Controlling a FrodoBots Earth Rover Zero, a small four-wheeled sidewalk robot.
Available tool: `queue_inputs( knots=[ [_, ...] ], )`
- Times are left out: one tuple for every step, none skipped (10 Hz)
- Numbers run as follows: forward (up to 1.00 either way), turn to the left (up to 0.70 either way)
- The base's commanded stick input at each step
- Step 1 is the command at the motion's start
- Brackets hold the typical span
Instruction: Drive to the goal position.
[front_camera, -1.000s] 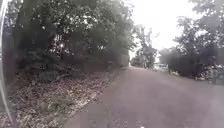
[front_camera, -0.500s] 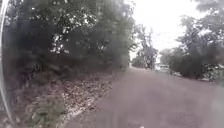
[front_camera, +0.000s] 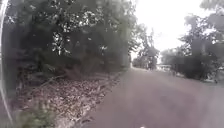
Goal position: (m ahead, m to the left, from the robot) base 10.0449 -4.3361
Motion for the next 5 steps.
queue_inputs(
  knots=[
    [0.70, 0.01],
    [0.70, 0.01],
    [0.70, 0.01],
    [0.70, -0.02],
    [0.70, -0.02]
  ],
)
